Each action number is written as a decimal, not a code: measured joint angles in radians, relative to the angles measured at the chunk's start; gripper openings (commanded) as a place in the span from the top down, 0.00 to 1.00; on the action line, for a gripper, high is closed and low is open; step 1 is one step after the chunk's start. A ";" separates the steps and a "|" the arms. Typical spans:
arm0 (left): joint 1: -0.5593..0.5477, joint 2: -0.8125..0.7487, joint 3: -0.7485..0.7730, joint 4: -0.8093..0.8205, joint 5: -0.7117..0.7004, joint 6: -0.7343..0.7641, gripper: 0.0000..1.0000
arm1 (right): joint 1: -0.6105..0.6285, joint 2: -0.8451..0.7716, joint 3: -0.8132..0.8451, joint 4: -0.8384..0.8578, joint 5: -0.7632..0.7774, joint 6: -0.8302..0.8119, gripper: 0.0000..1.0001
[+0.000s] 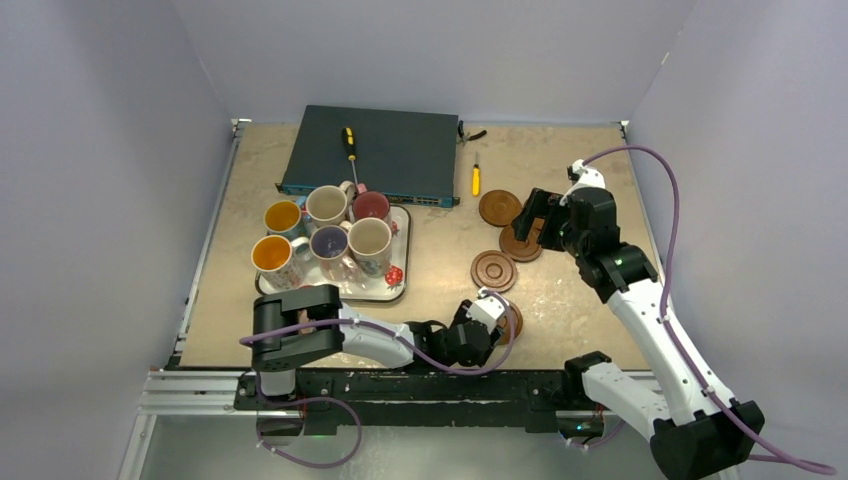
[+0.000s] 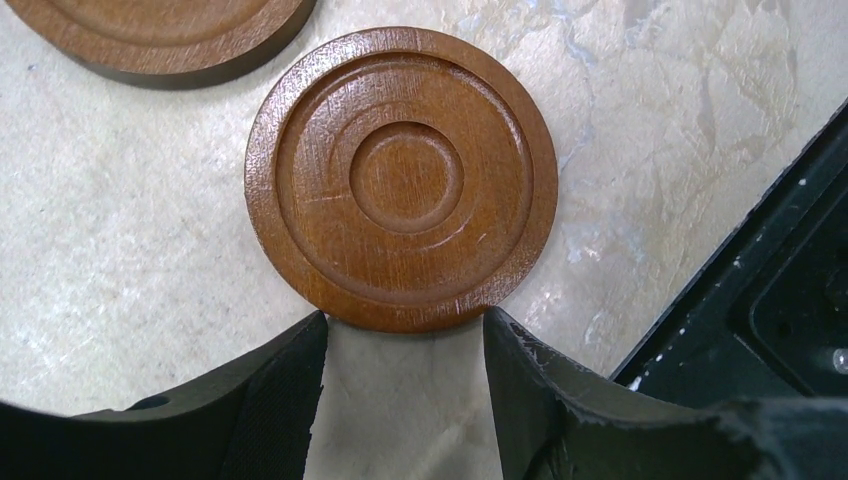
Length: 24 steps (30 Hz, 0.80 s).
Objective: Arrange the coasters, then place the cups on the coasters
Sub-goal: Move the coaster to the center of the board.
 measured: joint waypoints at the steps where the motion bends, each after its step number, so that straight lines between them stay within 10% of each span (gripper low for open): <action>1: 0.000 0.006 0.005 0.006 0.000 0.006 0.45 | 0.000 0.000 0.000 0.000 -0.001 0.000 0.03; 24: -0.001 0.159 0.182 0.029 -0.055 0.023 0.46 | 0.000 0.005 -0.009 -0.001 -0.017 -0.001 0.02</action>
